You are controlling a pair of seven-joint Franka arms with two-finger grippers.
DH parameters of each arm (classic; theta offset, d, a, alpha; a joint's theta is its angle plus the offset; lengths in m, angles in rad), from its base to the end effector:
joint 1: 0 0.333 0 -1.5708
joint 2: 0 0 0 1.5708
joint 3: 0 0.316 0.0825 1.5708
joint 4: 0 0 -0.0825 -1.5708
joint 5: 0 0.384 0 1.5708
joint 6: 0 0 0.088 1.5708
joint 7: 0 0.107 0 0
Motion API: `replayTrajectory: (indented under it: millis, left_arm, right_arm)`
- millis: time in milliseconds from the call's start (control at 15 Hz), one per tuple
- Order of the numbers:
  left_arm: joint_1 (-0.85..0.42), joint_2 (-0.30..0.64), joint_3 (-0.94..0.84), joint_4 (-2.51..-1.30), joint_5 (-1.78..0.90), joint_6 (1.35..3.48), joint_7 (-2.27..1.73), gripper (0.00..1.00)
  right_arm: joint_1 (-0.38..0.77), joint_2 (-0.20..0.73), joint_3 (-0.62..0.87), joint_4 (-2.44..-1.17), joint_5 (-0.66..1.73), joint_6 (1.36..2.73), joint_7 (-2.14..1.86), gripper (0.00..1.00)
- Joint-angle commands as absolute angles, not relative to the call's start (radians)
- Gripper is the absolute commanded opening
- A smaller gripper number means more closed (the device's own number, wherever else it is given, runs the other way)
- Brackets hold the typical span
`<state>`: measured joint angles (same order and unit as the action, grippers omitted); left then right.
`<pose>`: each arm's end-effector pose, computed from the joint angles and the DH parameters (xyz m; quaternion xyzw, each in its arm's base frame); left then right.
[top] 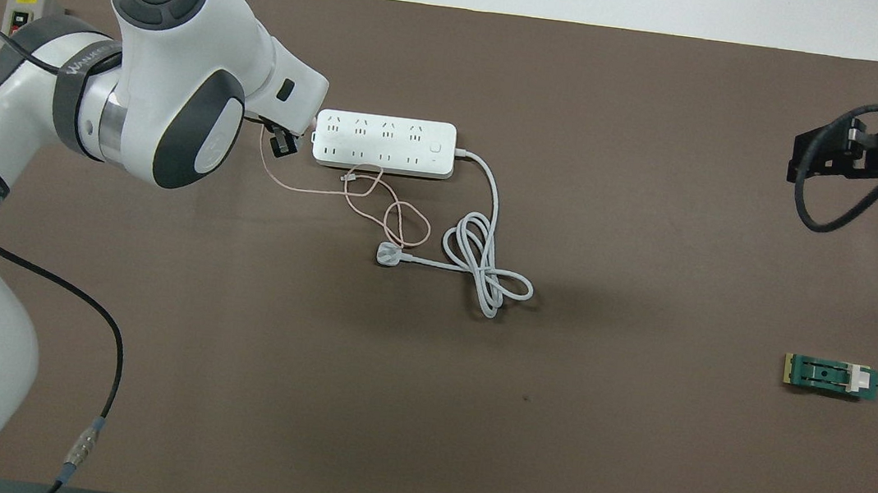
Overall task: Plug charger into power strip
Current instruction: 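Push the charger prongs into the power strip socket with the left gripper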
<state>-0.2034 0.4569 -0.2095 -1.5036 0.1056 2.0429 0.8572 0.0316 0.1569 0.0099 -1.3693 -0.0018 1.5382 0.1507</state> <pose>0.6483 -0.2533 0.4167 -0.7986 0.6000 -0.0447 0.0128 0.5996 0.0242 0.6258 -0.9985 0.0547 -0.0060 0.0005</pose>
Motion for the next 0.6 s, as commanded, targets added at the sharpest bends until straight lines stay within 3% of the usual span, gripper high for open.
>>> replayTrajectory:
  millis: [0,334,535]
  left_arm:
    - [-0.212,0.433,-0.199,-1.598,0.133,2.169,0.961,0.00]
    - [-0.225,0.434,-0.198,-1.635,0.135,2.220,1.000,0.00]
    - [-0.225,0.436,-0.198,-1.643,0.137,2.226,1.000,0.00]
  right_arm:
    - [0.011,0.042,0.020,-1.523,-0.029,1.562,0.063,1.00]
    - [0.003,-0.061,0.020,-1.709,-0.025,1.649,0.063,1.00]
    - [-0.024,-0.052,0.023,-1.704,-0.025,1.661,0.039,1.00]
